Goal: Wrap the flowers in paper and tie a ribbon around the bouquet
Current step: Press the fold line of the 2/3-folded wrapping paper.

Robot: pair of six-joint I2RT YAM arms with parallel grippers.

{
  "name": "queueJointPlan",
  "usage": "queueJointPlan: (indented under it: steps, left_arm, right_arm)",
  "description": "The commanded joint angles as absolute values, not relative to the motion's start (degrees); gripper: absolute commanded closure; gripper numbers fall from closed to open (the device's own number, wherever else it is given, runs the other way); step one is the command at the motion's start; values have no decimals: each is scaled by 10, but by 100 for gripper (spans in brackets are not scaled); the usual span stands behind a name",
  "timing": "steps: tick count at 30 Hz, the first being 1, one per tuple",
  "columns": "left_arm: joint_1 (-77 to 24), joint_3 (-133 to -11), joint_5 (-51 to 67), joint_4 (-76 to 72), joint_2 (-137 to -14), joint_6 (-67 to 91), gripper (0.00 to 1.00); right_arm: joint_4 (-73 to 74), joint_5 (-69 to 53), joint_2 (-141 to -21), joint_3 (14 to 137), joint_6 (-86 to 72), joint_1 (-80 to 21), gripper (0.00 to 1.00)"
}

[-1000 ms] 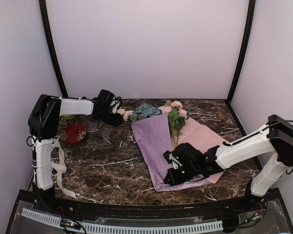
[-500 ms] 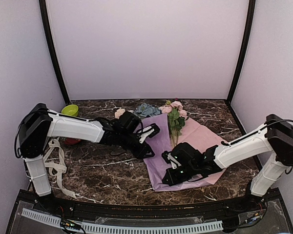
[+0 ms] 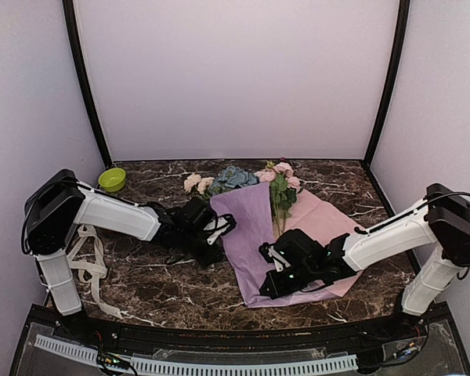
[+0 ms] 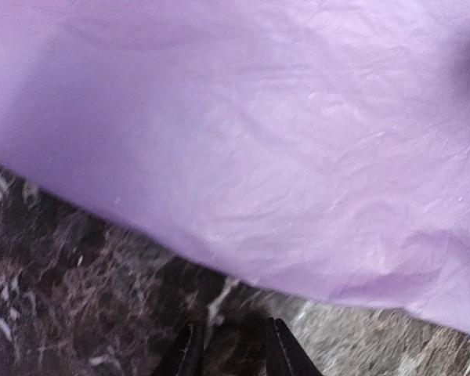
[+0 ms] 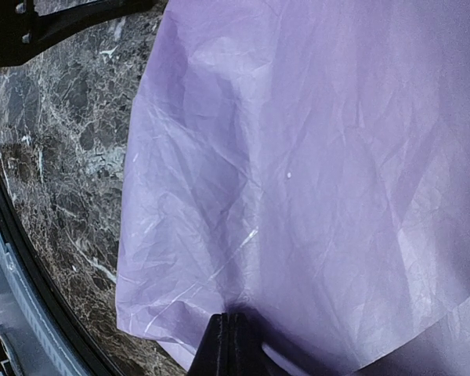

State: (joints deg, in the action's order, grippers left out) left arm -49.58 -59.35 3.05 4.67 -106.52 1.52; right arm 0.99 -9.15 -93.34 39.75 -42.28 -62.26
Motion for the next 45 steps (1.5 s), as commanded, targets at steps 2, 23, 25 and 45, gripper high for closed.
queueJointPlan:
  steps: [2, 23, 25, 45]
  left_arm:
    - [-483, -555, -54, 116, -1009, 15, 71]
    - [-575, -591, 92, 104, -1082, -4, 85]
    - [-574, -561, 76, 108, -1064, -5, 86]
    - [-679, -562, 14, 47, -985, -100, 84]
  right_arm:
    - [108, -87, -979, 366, -419, -638, 100]
    - [107, -90, -992, 374, -415, -641, 100]
    - [107, -89, -992, 371, -415, -641, 100]
    - [50, -139, -982, 363, -436, -639, 100]
